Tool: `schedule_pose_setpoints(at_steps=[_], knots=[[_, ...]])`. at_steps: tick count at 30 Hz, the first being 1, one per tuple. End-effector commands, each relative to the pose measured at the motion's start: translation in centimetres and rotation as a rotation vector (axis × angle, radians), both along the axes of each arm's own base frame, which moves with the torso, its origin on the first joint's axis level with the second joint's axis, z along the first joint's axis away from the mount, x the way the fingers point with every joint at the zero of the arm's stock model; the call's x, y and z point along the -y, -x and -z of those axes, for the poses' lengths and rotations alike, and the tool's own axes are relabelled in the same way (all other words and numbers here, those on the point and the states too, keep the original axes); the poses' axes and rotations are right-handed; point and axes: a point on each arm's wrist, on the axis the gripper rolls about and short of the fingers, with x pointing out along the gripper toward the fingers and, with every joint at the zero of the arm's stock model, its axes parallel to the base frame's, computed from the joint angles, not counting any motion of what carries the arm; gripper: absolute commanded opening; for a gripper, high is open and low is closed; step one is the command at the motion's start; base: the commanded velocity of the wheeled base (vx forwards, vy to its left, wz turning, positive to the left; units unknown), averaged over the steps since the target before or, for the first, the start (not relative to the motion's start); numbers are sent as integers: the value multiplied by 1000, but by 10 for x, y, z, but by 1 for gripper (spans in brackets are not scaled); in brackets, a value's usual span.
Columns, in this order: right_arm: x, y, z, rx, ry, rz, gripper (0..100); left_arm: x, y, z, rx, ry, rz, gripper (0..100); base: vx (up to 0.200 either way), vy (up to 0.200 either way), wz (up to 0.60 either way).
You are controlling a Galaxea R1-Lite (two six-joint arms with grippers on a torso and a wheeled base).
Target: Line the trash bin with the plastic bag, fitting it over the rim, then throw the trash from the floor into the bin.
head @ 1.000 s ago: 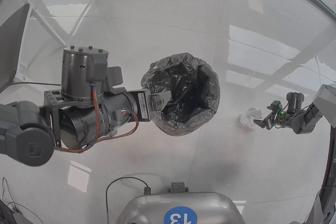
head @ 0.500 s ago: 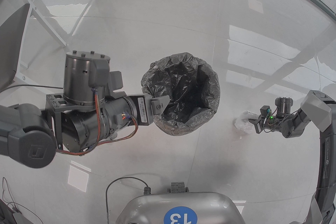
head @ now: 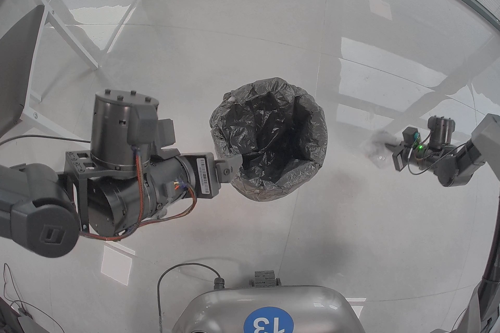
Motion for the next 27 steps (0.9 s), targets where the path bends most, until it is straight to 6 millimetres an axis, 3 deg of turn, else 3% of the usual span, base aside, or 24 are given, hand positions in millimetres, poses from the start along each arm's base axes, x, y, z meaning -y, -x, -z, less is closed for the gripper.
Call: schedule_pose_setpoints(at_steps=[1, 3, 4, 5, 9, 12, 13, 14, 15, 22, 27], knots=[[-5, 40, -123, 349, 124, 41, 0, -17, 19, 12, -39, -41, -8, 100, 0, 0, 0], [-8, 49, -149, 428, 165, 32, 0, -23, 24, 20, -65, -64, -12, 100, 0, 0, 0], [-9, 50, -151, 435, 167, 31, 0, -24, 24, 21, -68, -67, -13, 100, 0, 0, 0], [-21, 59, -170, 491, 168, 8, 0, -31, 24, 25, -84, -84, -39, 100, 0, 0, 0], [-72, 87, -202, 529, 43, -82, 0, -47, 18, 30, -116, -108, -108, 100, 0, 0, 0], [-113, 107, -211, 433, -106, -135, 0, -54, 15, 32, -126, -113, -143, 100, 0, 0, 0], [-113, 107, -211, 433, -106, -135, 0, -54, 15, 32, -126, -113, -143, 100, 0, 0, 0], [-134, 116, -218, 398, -159, -163, 0, -56, 16, 32, -126, -112, -154, 100, 0, 0, 0], [-142, 118, -220, 393, -169, -180, 0, -57, 16, 31, -122, -113, -158, 100, 0, 0, 0], [-185, 136, -229, 367, -193, -303, 0, -68, 23, 31, -116, -111, -190, 100, 0, 0, 0], [-210, 150, -222, 316, -187, -343, 0, -70, 26, 30, -109, -103, -196, 100, 0, 0, 0]])
